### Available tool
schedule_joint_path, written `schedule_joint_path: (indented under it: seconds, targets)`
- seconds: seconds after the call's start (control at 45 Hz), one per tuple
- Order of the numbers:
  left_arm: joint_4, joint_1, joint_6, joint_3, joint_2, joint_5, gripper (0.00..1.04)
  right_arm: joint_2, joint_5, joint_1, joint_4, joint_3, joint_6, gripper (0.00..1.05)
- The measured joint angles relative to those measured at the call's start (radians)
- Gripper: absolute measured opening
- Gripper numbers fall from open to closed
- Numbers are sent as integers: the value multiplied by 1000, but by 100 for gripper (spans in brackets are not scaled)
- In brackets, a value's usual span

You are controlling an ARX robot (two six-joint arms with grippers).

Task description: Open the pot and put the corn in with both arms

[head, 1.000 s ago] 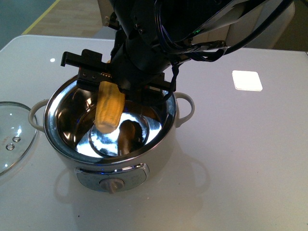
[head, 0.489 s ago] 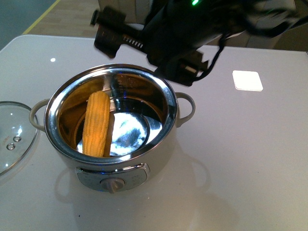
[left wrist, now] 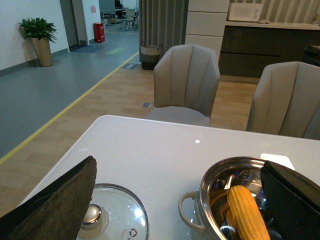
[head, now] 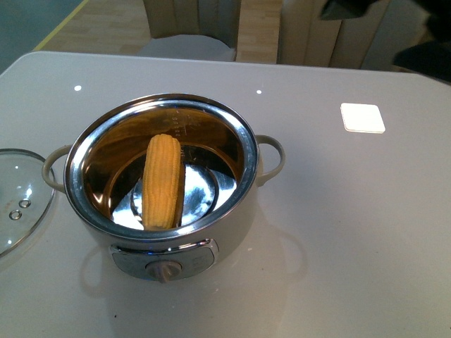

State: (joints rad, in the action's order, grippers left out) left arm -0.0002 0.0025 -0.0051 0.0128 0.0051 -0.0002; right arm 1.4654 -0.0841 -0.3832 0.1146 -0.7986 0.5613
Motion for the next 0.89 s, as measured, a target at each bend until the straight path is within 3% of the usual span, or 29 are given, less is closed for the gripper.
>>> schedule_joint_path:
  seconds: [0.222, 0.644, 0.667, 0.711, 0.778, 0.889]
  targets:
    - [0, 0, 0, 0, 0, 0, 98, -319, -137, 40, -88, 191, -90, 96]
    - [0, 0, 0, 0, 0, 0, 98, -600, -343, -69, -237, 325, -95, 96]
    - [0, 0, 0, 0, 0, 0, 98, -605, -349, -69, -217, 333, -105, 95]
    - [0, 0, 0, 0, 0, 0, 98, -628, -335, -55, 39, 431, -228, 85]
    - [0, 0, 0, 0, 0, 0, 98, -663, -300, -23, 265, 534, -355, 75]
    - [0, 0, 0, 0, 0, 0, 98, -747, -241, 45, 407, 615, -482, 56]
